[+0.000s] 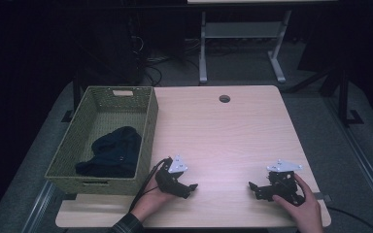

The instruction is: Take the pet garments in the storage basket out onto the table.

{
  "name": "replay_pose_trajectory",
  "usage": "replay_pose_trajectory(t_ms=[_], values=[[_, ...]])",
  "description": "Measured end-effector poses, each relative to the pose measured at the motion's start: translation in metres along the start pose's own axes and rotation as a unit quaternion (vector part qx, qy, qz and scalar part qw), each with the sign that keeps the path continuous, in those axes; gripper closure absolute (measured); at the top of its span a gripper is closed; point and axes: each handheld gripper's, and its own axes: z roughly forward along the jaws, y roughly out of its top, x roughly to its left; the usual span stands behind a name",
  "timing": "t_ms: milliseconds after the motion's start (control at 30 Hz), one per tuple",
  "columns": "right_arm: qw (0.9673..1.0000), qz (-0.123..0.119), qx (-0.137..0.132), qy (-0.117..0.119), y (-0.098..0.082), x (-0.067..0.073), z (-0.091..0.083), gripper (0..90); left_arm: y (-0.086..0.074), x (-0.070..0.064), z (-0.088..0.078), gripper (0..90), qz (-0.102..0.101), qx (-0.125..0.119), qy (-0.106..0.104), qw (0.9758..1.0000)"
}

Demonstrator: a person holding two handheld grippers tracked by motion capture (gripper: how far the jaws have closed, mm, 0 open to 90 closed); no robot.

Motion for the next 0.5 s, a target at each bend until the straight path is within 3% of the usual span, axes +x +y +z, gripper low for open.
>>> replay_pose_trajectory(t_ms=[500], values=[[1.0000,0.000,0.000,-0.003,-0.0006,0.0001,-0.0007,0.0,0.0011,-0.0006,-0.0009,13.0,-0.004,0.006,0.000,1.0000]])
